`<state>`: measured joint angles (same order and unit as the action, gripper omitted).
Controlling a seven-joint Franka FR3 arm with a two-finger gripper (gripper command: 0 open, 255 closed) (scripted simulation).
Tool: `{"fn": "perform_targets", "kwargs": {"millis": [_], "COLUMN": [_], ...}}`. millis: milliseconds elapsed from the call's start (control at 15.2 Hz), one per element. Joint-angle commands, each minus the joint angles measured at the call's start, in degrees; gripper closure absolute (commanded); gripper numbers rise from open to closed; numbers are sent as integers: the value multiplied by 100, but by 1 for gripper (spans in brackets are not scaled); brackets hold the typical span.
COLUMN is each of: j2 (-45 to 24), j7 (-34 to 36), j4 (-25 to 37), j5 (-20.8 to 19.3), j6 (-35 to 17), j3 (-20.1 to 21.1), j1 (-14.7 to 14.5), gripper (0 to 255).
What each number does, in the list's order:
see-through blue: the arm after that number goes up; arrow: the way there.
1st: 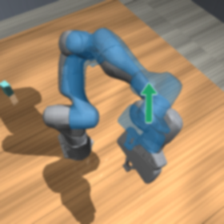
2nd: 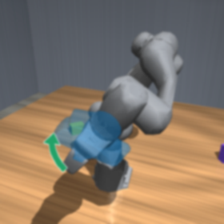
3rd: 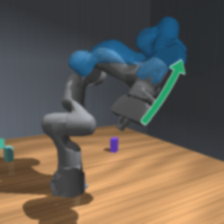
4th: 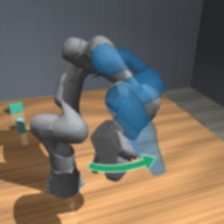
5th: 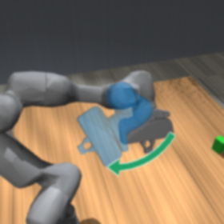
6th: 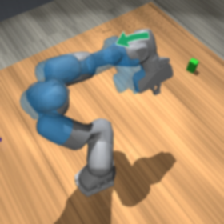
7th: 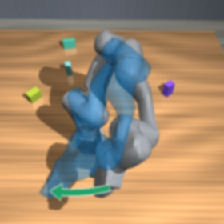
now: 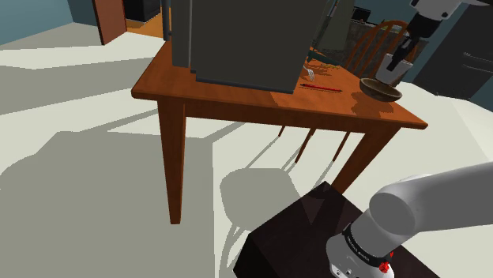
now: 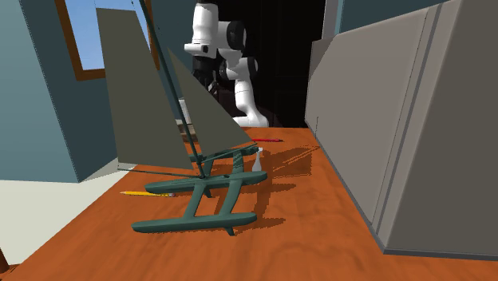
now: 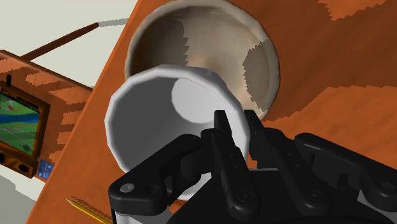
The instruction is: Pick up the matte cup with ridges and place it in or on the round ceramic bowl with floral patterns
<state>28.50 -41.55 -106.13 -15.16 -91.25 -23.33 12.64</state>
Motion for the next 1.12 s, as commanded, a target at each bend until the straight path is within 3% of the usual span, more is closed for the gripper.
{"fn": "perform_targets", "kwargs": {"millis": [0,528,594,924,1056], "j2": [89,105,104,104,20], "j7": [21,27,27,27,-7], "j4": [-265,-314,-314,-314,143], "j5": [-36,-43,-43,-43,3], "j6": [-184,-218,-218,-217,162], "j3": [-17,-18,-19,-19,38], "j1": [22,25,25,25,1], "gripper": [255,255,0,0,0]}}
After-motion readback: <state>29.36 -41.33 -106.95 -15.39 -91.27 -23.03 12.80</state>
